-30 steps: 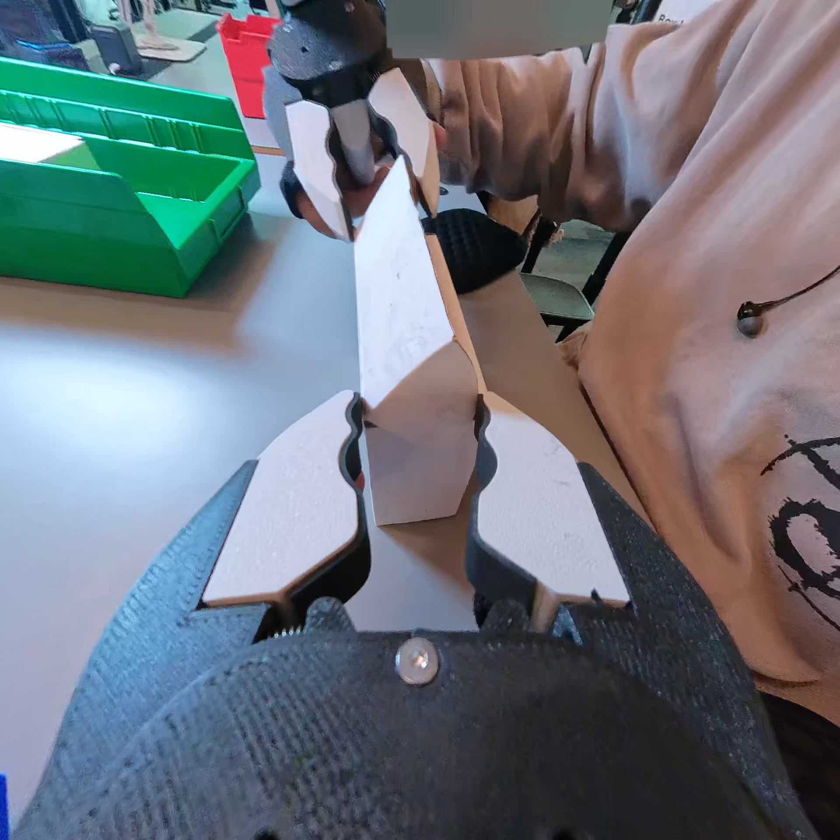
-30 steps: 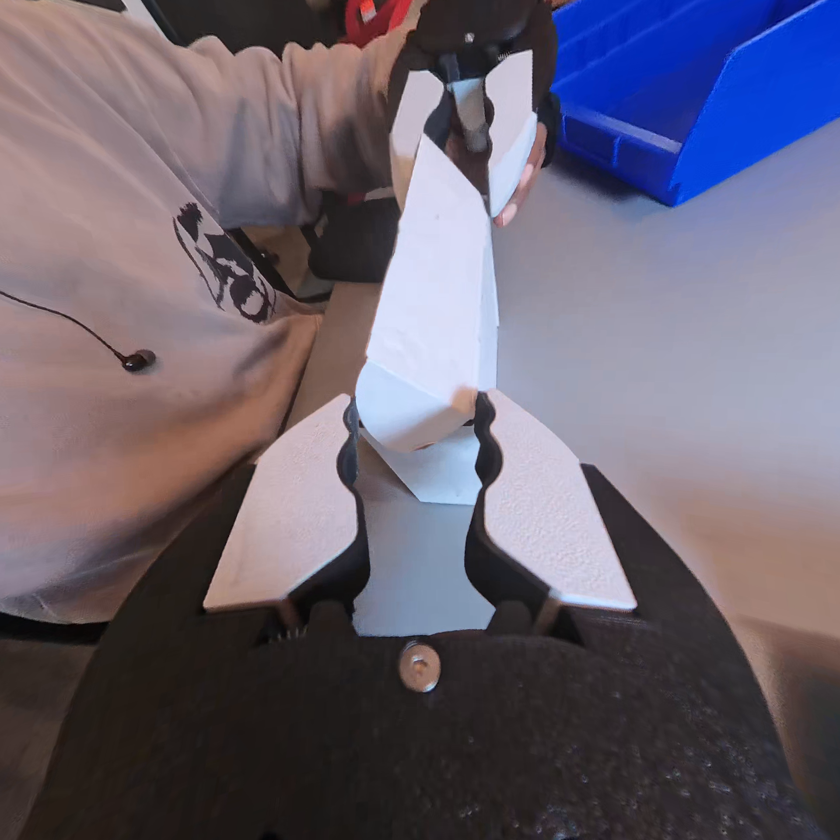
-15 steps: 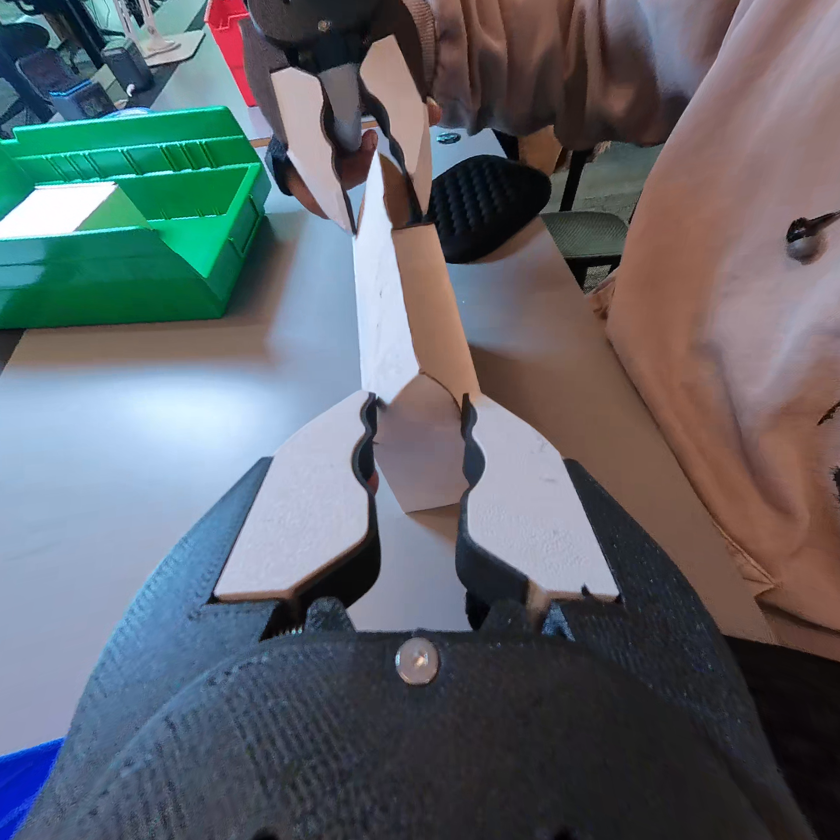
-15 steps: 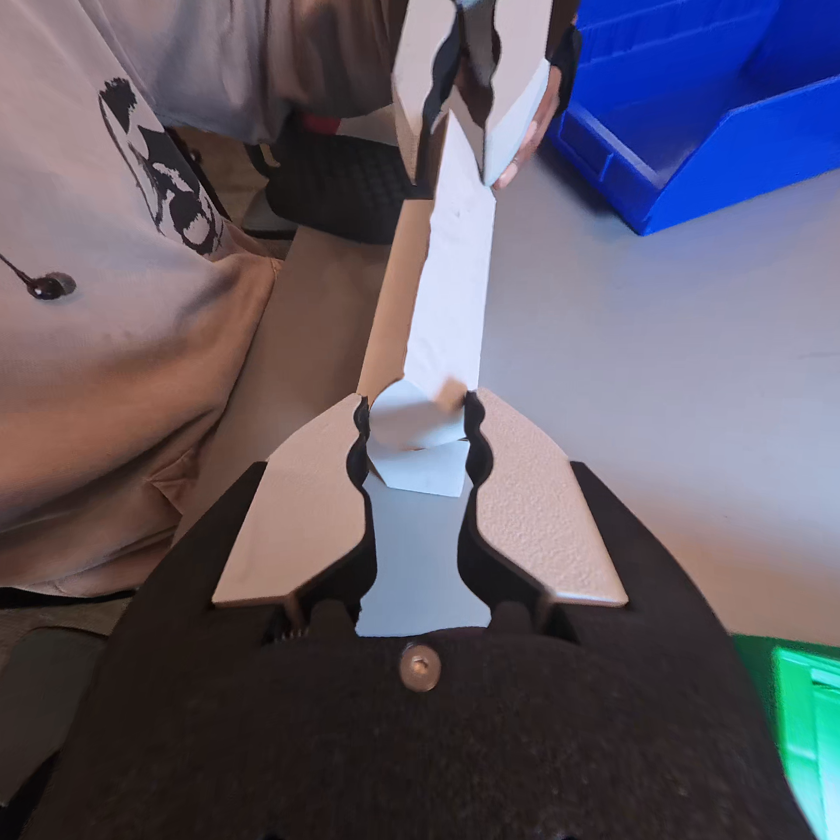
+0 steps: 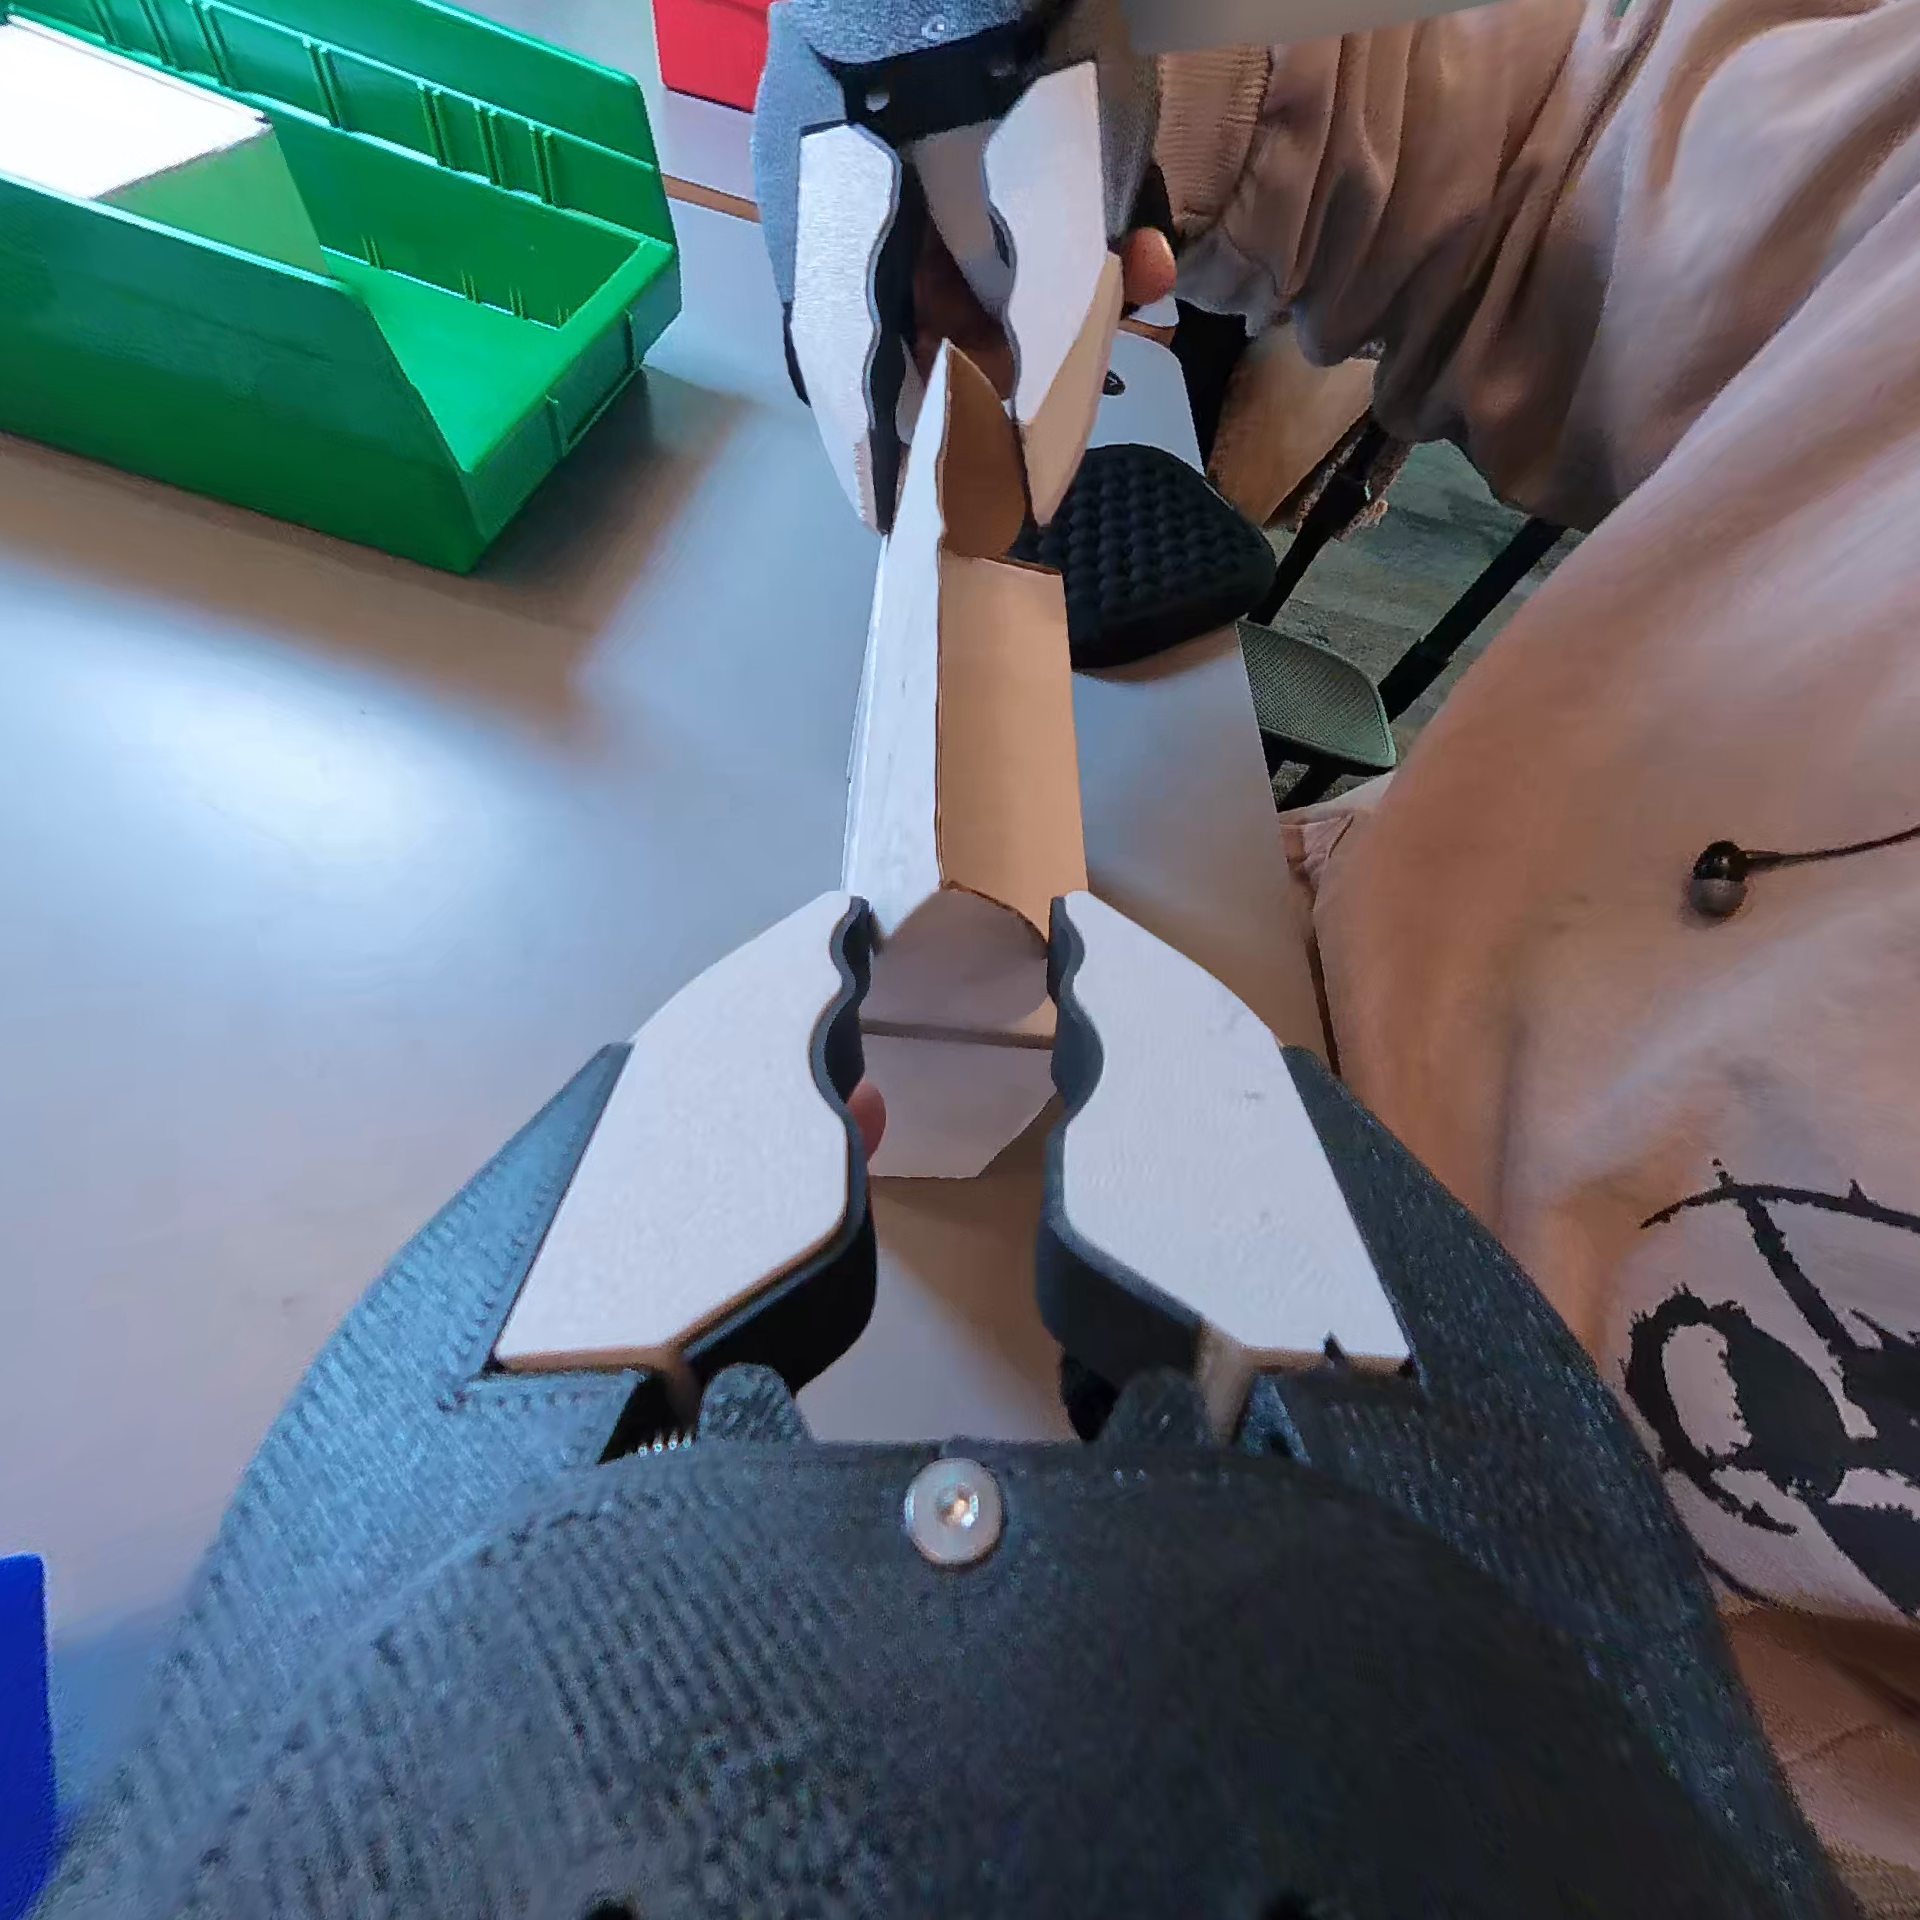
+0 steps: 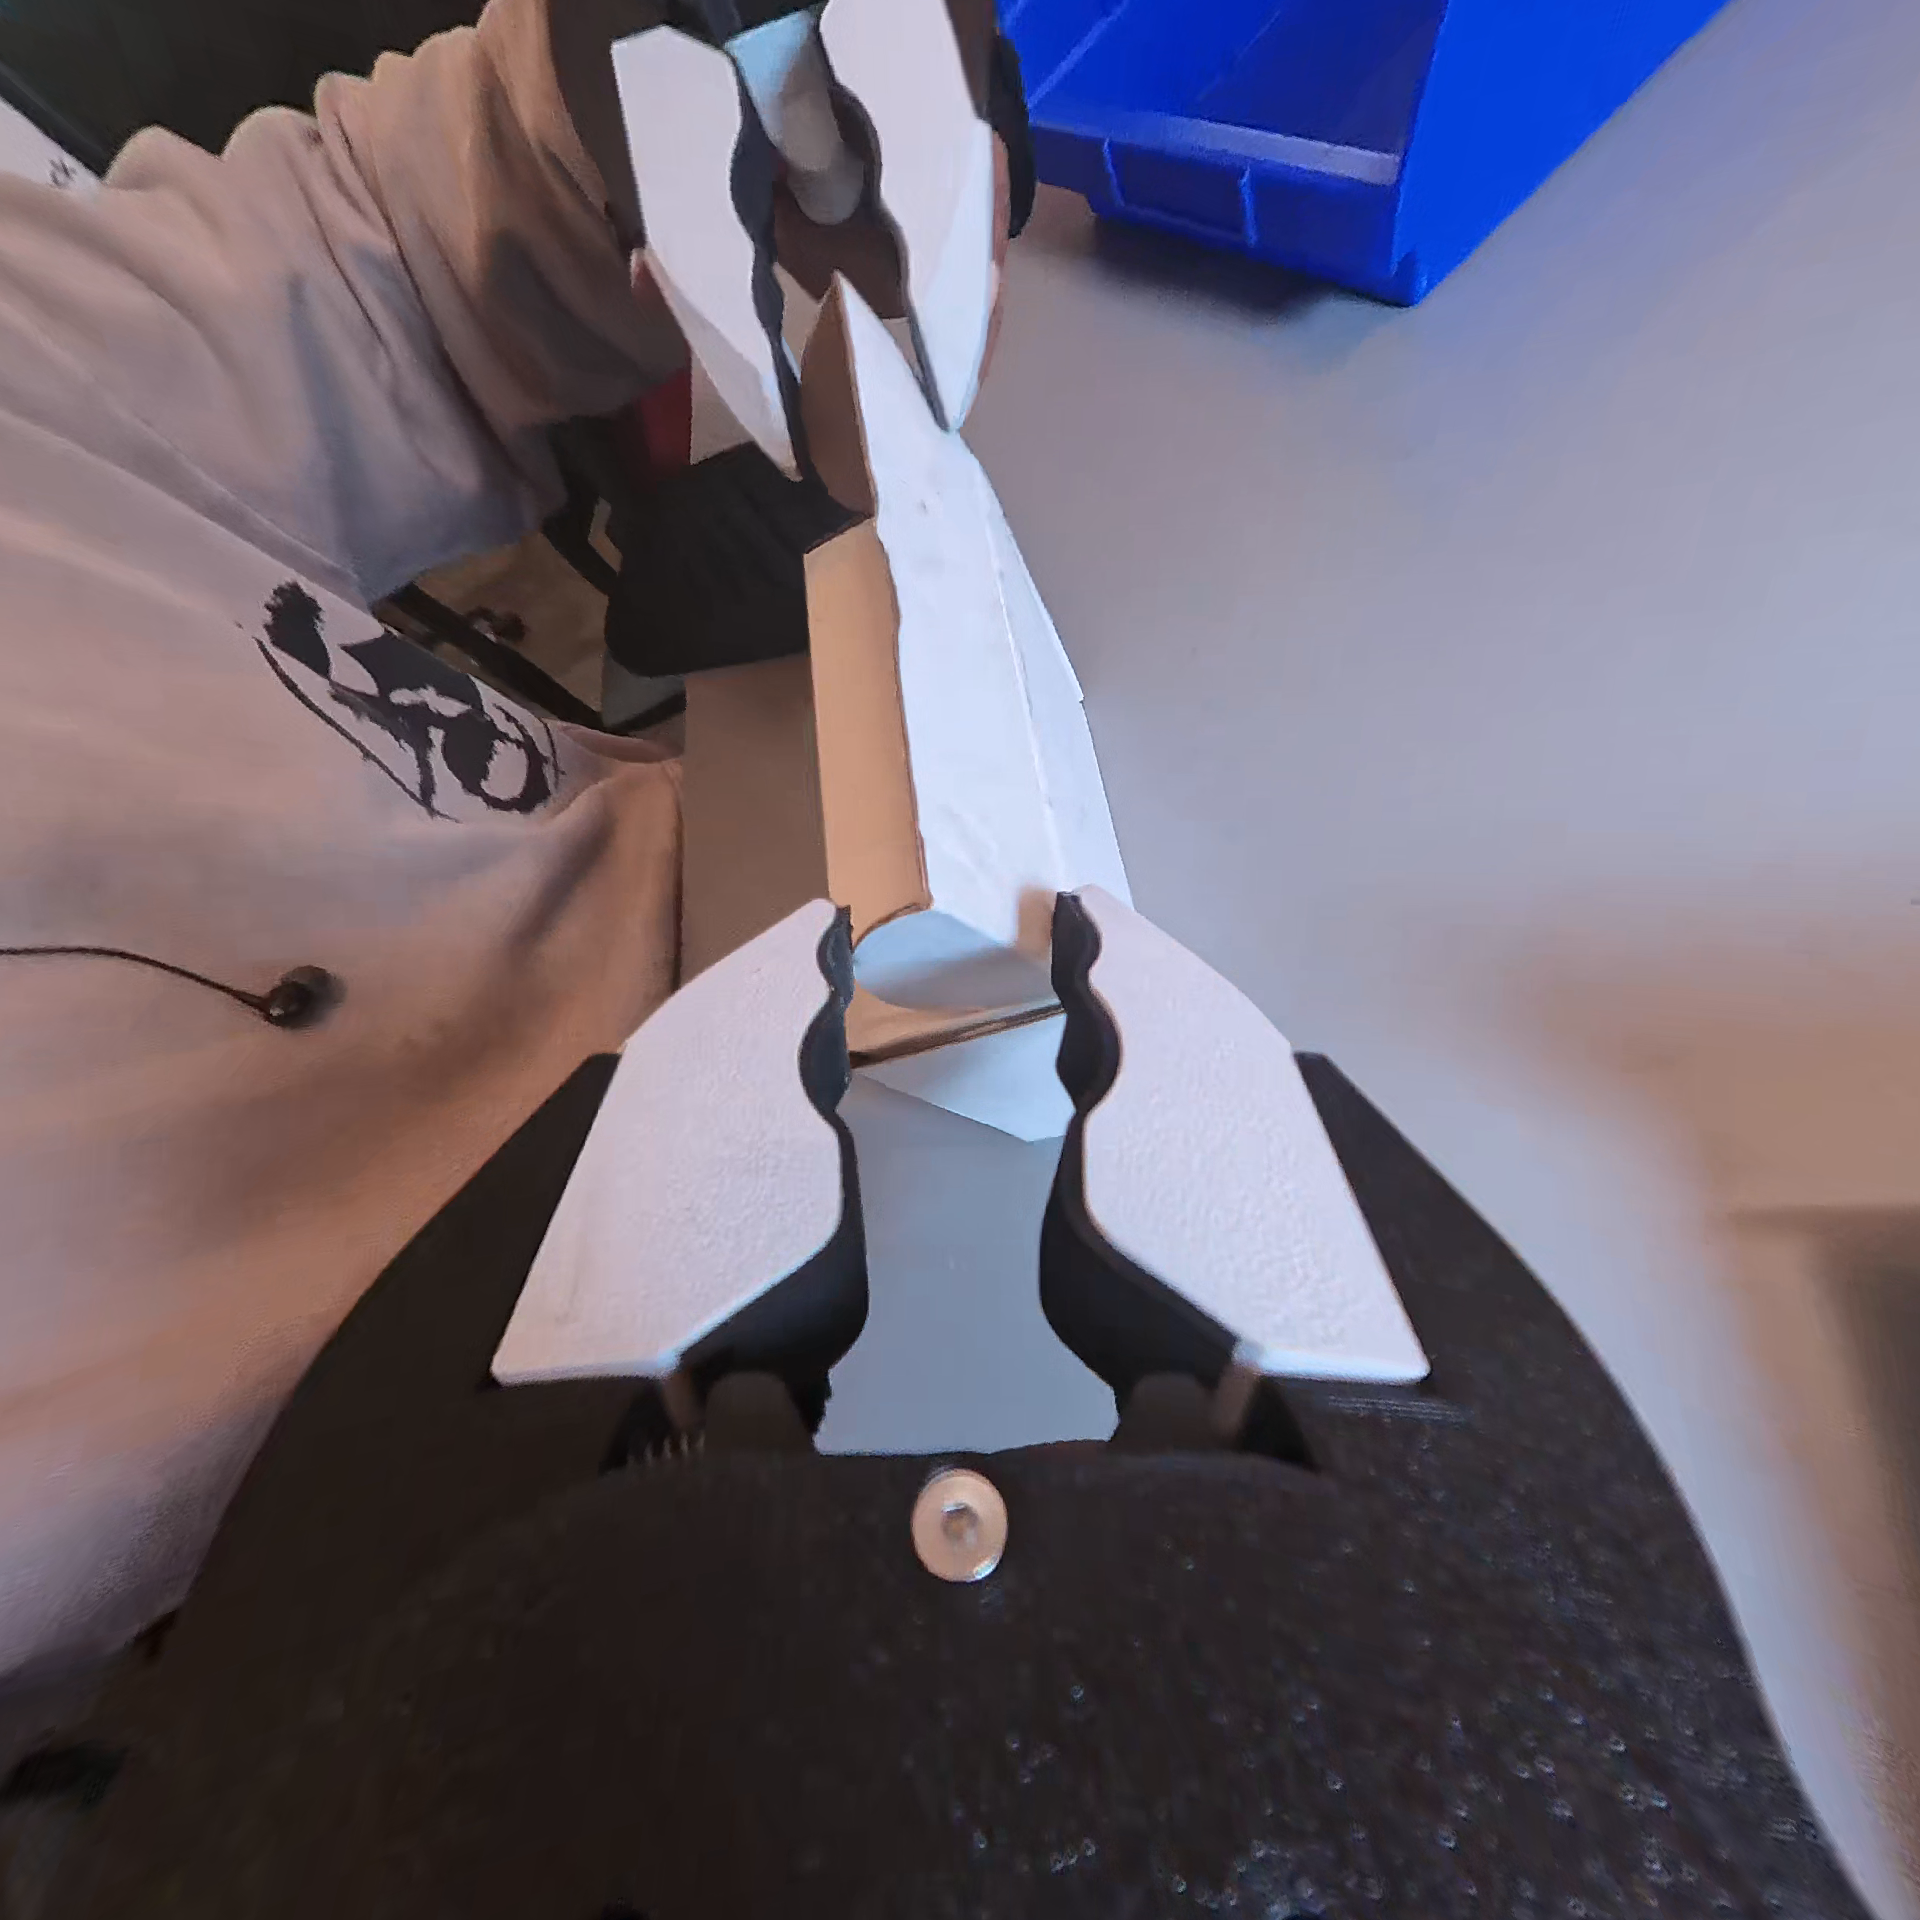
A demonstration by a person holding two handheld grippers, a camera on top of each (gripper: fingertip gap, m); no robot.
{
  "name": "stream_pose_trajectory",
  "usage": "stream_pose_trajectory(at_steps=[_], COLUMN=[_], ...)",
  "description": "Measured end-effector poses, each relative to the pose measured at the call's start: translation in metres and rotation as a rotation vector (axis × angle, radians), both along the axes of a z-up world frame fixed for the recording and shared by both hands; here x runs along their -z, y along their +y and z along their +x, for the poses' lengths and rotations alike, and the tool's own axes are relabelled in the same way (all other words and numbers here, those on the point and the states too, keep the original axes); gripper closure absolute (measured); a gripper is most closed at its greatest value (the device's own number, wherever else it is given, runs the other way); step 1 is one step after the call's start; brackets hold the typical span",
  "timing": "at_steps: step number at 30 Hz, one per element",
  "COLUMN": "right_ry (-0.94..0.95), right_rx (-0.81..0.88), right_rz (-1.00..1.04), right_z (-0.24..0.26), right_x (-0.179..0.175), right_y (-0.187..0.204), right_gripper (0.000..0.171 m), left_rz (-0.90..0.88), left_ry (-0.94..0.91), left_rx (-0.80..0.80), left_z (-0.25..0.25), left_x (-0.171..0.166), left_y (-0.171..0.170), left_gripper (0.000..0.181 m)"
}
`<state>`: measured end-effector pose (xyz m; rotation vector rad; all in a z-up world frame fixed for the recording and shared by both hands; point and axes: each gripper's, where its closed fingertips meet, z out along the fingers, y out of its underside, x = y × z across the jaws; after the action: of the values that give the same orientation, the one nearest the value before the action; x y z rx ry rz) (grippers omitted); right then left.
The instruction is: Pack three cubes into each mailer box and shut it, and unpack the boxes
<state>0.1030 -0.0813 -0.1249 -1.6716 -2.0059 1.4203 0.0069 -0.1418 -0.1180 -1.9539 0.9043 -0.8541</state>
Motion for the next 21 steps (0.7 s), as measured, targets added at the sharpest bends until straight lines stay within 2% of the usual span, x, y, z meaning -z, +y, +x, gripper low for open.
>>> stream_pose_trajectory(at_steps=[10, 18, 21], right_ry=[0.078, 0.108, 0.134], right_rx=[-0.054, -0.1, -0.13], right_rz=[0.064, 0.16, 0.262], right_z=[0.0049, 0.0069, 0.0079], right_x=[0.0005, 0.0029, 0.0058], right_y=[-0.0025, -0.0032, -0.0036], right_gripper=[0.134, 0.133, 0.133], left_rz=[0.042, 0.181, 0.229], left_ry=[-0.027, 0.105, 0.156], left_rx=[-0.039, -0.006, -0.004], left_z=[0.0034, 0.0048, 0.0053], left_x=[0.0006, 0.0056, 0.0078], left_y=[-0.0016, -0.0054, -0.0062], left_gripper=[0.148, 0.148, 0.148])
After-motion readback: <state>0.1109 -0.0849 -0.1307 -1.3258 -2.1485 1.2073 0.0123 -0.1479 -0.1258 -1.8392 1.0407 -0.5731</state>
